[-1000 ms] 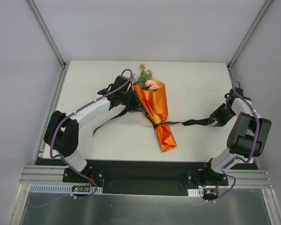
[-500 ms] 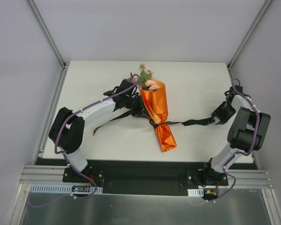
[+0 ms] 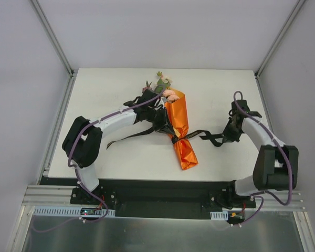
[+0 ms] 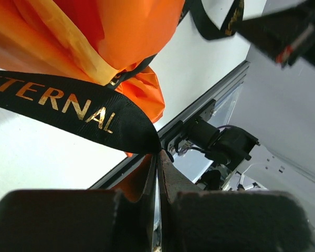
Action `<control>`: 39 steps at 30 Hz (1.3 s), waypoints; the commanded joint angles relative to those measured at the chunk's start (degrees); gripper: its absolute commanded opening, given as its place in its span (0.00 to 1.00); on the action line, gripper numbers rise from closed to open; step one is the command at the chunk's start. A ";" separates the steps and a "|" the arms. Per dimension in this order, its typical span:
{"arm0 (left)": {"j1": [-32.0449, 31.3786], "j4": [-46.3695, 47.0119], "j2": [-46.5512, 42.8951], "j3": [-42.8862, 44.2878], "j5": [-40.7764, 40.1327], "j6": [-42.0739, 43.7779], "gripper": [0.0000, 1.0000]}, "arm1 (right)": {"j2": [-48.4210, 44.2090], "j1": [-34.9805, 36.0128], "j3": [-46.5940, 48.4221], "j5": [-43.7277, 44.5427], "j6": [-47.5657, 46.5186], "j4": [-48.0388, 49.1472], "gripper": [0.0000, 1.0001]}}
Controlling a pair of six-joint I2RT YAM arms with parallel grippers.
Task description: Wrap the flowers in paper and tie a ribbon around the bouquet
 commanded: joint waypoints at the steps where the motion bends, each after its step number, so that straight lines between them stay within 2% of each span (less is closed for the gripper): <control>1: -0.67 0.79 1.21 2.24 1.88 0.95 0.00 | -11.05 8.11 -4.96 1.80 5.76 -8.07 0.01; 3: -0.67 0.88 1.30 2.42 1.88 0.86 0.00 | -15.26 12.93 -9.34 -3.88 7.08 -6.68 0.04; 5: -0.58 0.88 1.39 2.51 1.88 0.86 0.00 | -15.11 14.54 -12.95 -14.93 5.87 -4.21 0.18; 6: -0.67 0.79 1.47 2.60 1.97 0.86 0.00 | -14.50 14.63 -12.97 -15.60 5.33 -5.16 0.21; 7: -0.67 0.79 1.56 2.60 2.05 0.77 0.00 | -13.62 14.63 -12.36 -14.74 4.54 -6.65 0.23; 8: -0.67 0.79 1.56 2.60 2.23 0.43 0.00 | -13.88 14.63 -11.48 -13.08 3.49 -7.79 0.32; 11: -0.75 0.79 1.30 2.33 2.14 0.07 0.00 | -15.81 12.54 -7.61 -0.45 2.26 -12.71 0.55; 12: -0.67 0.79 1.30 2.16 1.97 -0.02 0.00 | -15.55 11.57 -4.99 1.42 1.73 -13.34 0.58; 16: -1.11 0.79 1.48 1.98 1.88 -0.37 0.00 | -9.41 7.17 3.28 7.32 -0.64 -16.24 0.58; 19: -1.63 0.79 1.65 1.98 1.62 -0.72 0.00 | -2.82 6.55 7.67 7.60 -4.23 -14.58 0.54; 23: -2.25 0.79 1.91 2.16 1.88 -0.63 0.00 | 4.13 6.46 9.45 -1.07 -8.82 -10.28 0.32; 28: -2.77 0.79 1.74 2.25 3.19 0.42 0.00 | 10.02 6.37 8.48 -1.72 -10.31 -7.72 0.34; 34: -2.69 0.79 2.00 2.68 4.25 0.86 0.00 | 11.25 6.46 4.44 -3.83 -9.79 -3.59 0.42; 39: -2.78 0.79 2.70 3.30 4.87 0.86 0.00 | 12.75 7.25 3.74 -6.74 -9.88 -2.97 0.44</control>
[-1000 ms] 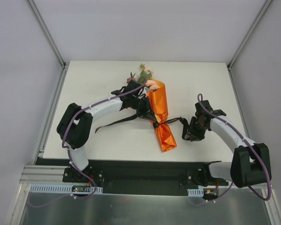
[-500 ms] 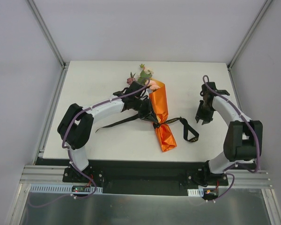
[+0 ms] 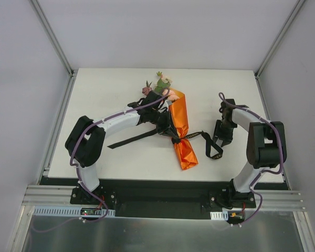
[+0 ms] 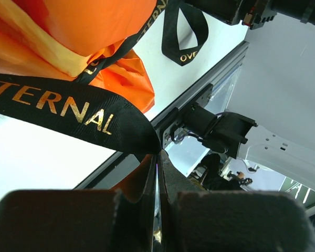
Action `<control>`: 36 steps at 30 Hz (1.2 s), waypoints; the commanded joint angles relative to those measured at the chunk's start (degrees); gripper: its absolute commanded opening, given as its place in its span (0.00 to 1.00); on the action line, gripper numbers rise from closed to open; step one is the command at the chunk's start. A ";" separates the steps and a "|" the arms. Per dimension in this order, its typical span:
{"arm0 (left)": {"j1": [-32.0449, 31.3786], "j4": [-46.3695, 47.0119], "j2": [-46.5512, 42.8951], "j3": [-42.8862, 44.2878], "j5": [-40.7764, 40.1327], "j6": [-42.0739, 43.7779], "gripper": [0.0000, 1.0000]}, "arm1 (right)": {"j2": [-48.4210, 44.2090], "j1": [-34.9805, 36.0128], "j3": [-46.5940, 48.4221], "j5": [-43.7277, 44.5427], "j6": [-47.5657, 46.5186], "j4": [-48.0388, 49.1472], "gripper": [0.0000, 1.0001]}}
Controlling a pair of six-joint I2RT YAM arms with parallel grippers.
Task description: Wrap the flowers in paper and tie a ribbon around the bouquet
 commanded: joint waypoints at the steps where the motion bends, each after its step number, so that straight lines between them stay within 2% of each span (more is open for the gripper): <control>1: -0.50 0.62 0.80 2.69 2.09 1.30 0.00 | 0.73 0.85 -0.46 -2.15 -0.87 1.20 0.45; 7: -0.50 0.62 0.89 2.86 2.27 1.30 0.00 | 2.83 3.30 2.17 5.32 -1.31 -1.95 0.44; 14: -0.50 0.62 -0.16 2.51 2.00 1.21 0.00 | 4.86 4.36 3.40 8.23 -2.02 -3.19 0.33; 17: -0.50 0.62 -0.34 2.25 1.92 1.12 0.00 | 5.13 4.28 3.76 9.02 -1.75 -3.46 0.26; 18: -0.50 0.62 -0.43 2.16 1.92 1.04 0.00 | 5.04 4.36 3.84 9.63 -1.75 -3.46 0.20; 19: -0.42 0.62 -0.51 2.16 1.92 1.03 0.00 | 5.12 4.19 3.76 8.94 -1.75 -3.20 0.07; 22: -0.50 0.62 -0.95 1.99 1.65 0.86 0.00 | 5.39 4.10 3.93 6.92 -1.66 -2.23 0.04; 25: -0.50 0.62 -1.39 1.81 1.56 0.86 0.00 | 4.78 3.92 5.42 10.14 0.18 -3.10 0.00; 31: -0.42 0.62 -0.61 3.21 2.79 1.21 0.00 | -4.53 2.51 8.67 11.13 0.89 -1.53 0.01; 33: -0.42 0.62 -0.51 3.39 2.18 1.12 0.00 | -8.56 2.69 9.47 9.56 1.15 1.36 0.00; 36: -0.50 0.71 -2.00 2.08 -0.62 1.82 0.00 | -10.87 4.09 12.01 1.93 1.59 5.58 0.00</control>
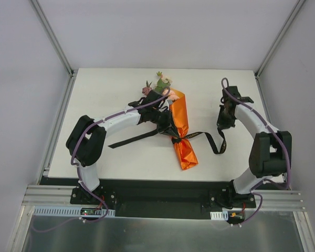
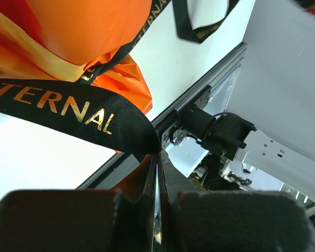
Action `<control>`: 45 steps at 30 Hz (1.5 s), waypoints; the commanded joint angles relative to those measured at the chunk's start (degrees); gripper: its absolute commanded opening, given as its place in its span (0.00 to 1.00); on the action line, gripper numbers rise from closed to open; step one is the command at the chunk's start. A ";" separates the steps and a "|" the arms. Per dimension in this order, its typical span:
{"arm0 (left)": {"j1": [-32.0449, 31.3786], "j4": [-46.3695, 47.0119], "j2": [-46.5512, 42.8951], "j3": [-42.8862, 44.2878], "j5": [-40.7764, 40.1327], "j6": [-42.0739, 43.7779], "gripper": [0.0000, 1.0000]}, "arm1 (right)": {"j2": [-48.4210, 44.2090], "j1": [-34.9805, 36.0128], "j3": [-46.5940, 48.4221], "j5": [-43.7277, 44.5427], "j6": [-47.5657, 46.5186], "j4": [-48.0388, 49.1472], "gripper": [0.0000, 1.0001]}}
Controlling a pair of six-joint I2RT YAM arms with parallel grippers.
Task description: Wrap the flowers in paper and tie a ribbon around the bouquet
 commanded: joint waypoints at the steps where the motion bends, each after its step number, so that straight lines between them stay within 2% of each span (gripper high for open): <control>1: -0.42 0.79 -3.64 0.07 -2.11 2.00 0.00 | -6.02 2.06 7.42 -11.49 1.37 6.67 0.00; 3: -0.59 3.15 -6.62 -3.34 -5.54 2.62 0.00 | -3.92 4.51 10.50 -15.48 2.07 7.11 0.01; 4: -0.77 4.73 -7.68 -4.85 -6.60 2.53 0.00 | -3.12 5.31 11.65 -20.46 2.34 7.63 0.01; 7: -1.73 12.81 -10.68 -10.91 -7.58 1.13 0.00 | -0.40 9.00 15.61 -27.78 4.18 10.09 0.00; 9: -2.61 19.12 -12.25 -14.51 -7.84 0.95 0.00 | 1.01 11.37 17.89 -31.12 5.94 11.32 0.01; 16: -7.26 31.27 -15.34 -21.90 -9.59 1.03 0.00 | 5.93 17.27 22.03 -39.93 7.43 13.96 0.01; 21: -9.55 32.61 -16.83 -24.72 -11.44 2.00 0.00 | 9.10 22.18 22.91 -45.46 4.37 15.28 0.00; 26: -9.56 33.05 -18.94 -27.18 -13.37 4.71 0.00 | 13.84 25.09 24.84 -49.24 1.02 10.28 0.00; 28: -9.56 32.88 -19.47 -27.80 -12.76 6.13 0.00 | 15.69 26.32 24.67 -51.27 -0.55 8.87 0.00; 33: -9.56 32.78 -16.84 -26.40 -5.13 11.75 0.00 | 19.55 28.61 25.28 -54.26 -5.29 5.44 0.00; 39: -9.56 34.63 -16.66 -28.68 -5.55 14.22 0.00 | 24.22 29.49 26.87 -52.26 -7.50 2.63 0.01; 40: -9.56 34.63 -16.40 -28.51 -5.64 14.22 0.00 | 24.04 29.49 26.86 -51.63 -7.51 2.80 0.03; 44: -9.56 35.33 -15.95 -28.15 -5.64 13.34 0.00 | 20.28 28.53 26.51 -49.70 -6.19 4.55 0.29; 45: -9.64 35.51 -15.96 -28.15 -5.64 13.08 0.00 | 19.22 28.09 26.34 -49.26 -5.93 4.91 0.32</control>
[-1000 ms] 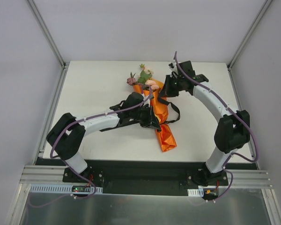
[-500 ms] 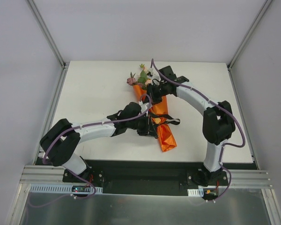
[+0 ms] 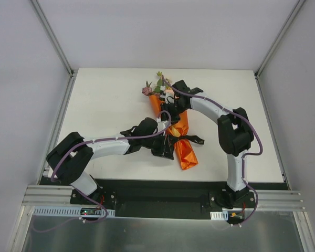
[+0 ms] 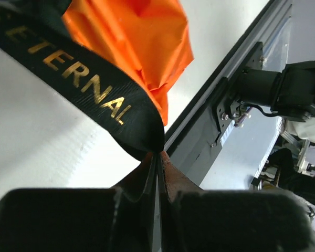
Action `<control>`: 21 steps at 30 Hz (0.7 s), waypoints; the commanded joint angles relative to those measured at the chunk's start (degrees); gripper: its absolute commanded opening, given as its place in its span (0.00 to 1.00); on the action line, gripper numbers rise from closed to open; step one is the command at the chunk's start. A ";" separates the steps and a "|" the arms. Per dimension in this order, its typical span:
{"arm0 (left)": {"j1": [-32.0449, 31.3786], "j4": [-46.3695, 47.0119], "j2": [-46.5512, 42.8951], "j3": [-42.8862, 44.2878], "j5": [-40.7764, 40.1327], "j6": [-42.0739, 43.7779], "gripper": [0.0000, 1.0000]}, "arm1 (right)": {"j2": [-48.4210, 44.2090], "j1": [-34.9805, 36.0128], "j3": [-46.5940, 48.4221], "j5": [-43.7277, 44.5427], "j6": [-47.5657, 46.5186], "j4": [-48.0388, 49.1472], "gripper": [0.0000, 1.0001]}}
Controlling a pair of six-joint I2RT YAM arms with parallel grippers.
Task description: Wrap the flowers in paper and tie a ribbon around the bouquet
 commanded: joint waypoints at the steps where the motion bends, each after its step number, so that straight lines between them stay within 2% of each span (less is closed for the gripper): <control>1: -0.73 10.75 -0.42 3.25 3.10 4.86 0.00 | -5.09 2.65 0.50 -1.56 2.18 1.10 0.37; 4: -0.55 11.54 -1.03 2.73 3.36 4.07 0.00 | -9.22 0.27 0.50 -1.30 4.72 1.38 0.43; 5: -0.55 12.15 -0.94 2.64 3.80 3.89 0.00 | -10.36 -1.12 0.33 -1.30 5.17 1.38 0.48; 6: -0.55 12.33 -0.77 2.73 4.15 3.72 0.00 | -12.46 -1.83 0.33 -1.47 5.53 1.38 0.70; 7: -0.55 12.59 -0.59 2.64 4.42 3.45 0.00 | -13.62 -2.45 0.33 -1.56 6.05 1.29 0.86; 8: -0.64 12.94 -0.16 2.73 4.77 3.28 0.00 | -14.50 -3.67 0.33 -1.65 6.41 0.94 0.93; 9: -0.55 13.29 0.02 2.64 4.95 3.10 0.00 | -15.46 -4.47 0.24 -1.13 6.58 0.50 0.97; 14: -0.55 14.09 0.64 3.07 5.47 1.43 0.00 | -23.72 -9.91 -3.00 2.83 8.08 -2.58 0.99; 17: -0.20 13.30 1.86 4.56 6.26 -0.24 0.00 | -30.37 -11.85 -5.73 6.87 7.99 -2.93 0.93; 19: 0.06 11.38 2.92 5.88 7.14 -1.64 0.00 | -34.87 -11.77 -11.08 11.87 8.69 0.56 0.90; 20: 0.50 10.41 4.40 7.54 7.49 -2.08 0.00 | -40.12 -11.60 -14.41 14.50 9.04 2.93 0.90; 21: 0.68 9.27 5.29 8.43 8.02 -2.43 0.00 | -43.39 -11.51 -20.70 15.91 9.05 5.48 0.90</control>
